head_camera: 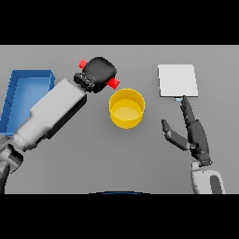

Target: Pick up the red beaker and tilt it to pour out 1 green nut into yellow bowl. Pick up the yellow bowl and place it on the metallic measuring scale.

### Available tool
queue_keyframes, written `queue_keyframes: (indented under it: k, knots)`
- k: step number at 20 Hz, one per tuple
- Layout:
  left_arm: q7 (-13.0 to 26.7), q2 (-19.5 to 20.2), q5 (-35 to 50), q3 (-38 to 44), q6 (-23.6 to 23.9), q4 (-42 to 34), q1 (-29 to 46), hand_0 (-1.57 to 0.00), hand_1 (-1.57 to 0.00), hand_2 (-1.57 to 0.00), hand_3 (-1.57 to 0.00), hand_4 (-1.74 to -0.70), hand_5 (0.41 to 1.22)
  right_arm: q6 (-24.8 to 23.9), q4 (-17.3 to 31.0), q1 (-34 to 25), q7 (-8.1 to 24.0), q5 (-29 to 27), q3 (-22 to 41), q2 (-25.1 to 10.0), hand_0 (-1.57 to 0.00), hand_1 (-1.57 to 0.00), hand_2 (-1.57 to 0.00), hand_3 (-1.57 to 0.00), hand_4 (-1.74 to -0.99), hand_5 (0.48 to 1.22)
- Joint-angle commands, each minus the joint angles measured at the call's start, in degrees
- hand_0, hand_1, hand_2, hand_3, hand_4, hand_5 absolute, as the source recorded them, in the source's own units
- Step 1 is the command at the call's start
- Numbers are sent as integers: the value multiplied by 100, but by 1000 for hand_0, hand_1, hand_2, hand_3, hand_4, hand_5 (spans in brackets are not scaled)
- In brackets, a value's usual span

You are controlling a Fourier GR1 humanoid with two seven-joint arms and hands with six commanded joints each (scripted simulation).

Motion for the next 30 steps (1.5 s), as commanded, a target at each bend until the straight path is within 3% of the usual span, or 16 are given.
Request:
queue_keyframes:
  k: [1,4,9,16,24,25,30]
  knots:
    - [-129,-8,-104,-142,-20,28,-60,-1571,-1571,-1571,-1295,-1719,1217,2,-6,42,-71,8,45,53,1,1,1,1,-1206,639]
    - [-503,-29,-385,-529,-148,222,-346,-1571,-1571,-1571,-1429,-1725,1219,-98,-47,36,-94,132,87,90,1,1,1,1,-1221,617]
    - [-792,-109,-925,-1163,-201,460,-818,-1571,-1571,-1571,-1525,-1733,1220,-267,26,-43,-147,248,51,126,1,1,1,1,-1193,578]
    - [-1219,-46,-1634,-2067,-131,589,-1221,-1571,-1571,-1571,-1561,-1737,1221,-227,18,-34,-231,171,20,110,1,1,1,1,-1135,567]
    - [-1314,-246,-2267,-2796,77,797,-1704,-1571,-1571,-1571,-1569,-1733,1221,-233,79,-40,-264,240,27,71,1,1,1,1,-1130,577]
    - [-1415,-264,-2337,-2874,123,828,-1857,-1571,-1571,-1571,-1570,-1733,1221,-273,80,26,-382,303,68,108,1,1,1,1,-1128,575]
    - [-1800,-69,-2411,-2844,113,1042,-2917,-1571,-1571,-1571,-1571,-1728,1221,-364,48,-101,-233,365,88,171,1,1,1,1,-1135,563]
